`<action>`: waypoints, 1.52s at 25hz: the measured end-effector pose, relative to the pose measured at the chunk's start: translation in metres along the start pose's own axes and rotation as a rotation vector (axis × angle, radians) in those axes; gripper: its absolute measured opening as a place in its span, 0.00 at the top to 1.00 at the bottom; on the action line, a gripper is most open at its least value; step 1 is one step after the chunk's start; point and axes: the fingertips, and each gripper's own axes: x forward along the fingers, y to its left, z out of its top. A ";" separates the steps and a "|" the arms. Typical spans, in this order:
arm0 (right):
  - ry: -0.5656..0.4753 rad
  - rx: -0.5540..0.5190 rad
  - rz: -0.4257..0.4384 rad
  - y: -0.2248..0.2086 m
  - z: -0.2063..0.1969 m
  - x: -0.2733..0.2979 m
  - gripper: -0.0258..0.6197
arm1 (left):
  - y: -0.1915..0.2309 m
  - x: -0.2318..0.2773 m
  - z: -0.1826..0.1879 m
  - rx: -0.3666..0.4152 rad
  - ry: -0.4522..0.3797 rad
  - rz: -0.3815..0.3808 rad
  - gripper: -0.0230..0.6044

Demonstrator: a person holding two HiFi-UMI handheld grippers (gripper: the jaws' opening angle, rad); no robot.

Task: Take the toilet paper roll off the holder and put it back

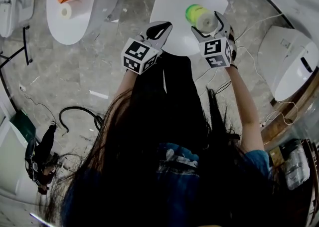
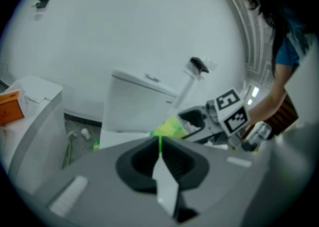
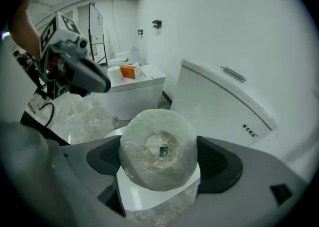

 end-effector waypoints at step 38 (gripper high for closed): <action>0.237 -0.342 0.062 0.035 -0.037 0.137 0.29 | 0.002 0.001 -0.006 0.009 0.021 0.006 0.97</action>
